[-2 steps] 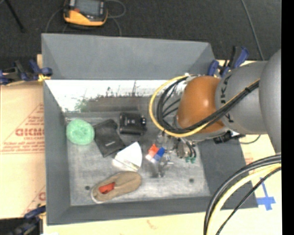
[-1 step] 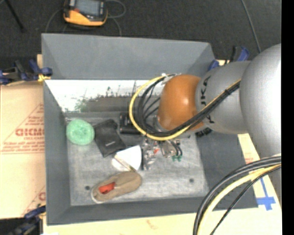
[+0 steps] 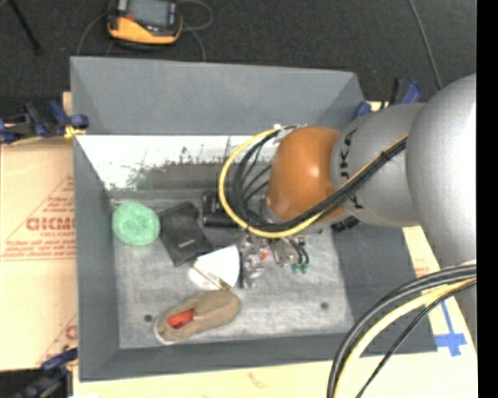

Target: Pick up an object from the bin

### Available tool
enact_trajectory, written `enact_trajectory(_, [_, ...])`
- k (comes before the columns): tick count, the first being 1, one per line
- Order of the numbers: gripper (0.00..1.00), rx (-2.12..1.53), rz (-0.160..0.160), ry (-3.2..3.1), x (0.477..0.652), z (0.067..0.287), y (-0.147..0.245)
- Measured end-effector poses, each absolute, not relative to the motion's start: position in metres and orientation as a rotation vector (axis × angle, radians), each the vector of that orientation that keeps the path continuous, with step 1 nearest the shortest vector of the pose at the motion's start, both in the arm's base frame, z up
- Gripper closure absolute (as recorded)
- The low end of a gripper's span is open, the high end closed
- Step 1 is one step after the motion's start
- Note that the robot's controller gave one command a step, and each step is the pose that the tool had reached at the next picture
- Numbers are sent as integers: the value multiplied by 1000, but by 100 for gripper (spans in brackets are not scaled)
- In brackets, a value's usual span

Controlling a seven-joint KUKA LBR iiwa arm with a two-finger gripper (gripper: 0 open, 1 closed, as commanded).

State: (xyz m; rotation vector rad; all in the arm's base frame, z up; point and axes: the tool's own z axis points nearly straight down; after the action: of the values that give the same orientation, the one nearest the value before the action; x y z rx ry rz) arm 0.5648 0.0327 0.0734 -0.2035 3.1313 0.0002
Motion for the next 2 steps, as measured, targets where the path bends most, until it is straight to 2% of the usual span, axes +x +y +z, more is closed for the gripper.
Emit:
enact_trajectory(1, [0,-687,-1,3062,518,126,27])
enact_trajectory(2, [0,-687,-1,3063,518,125,27])
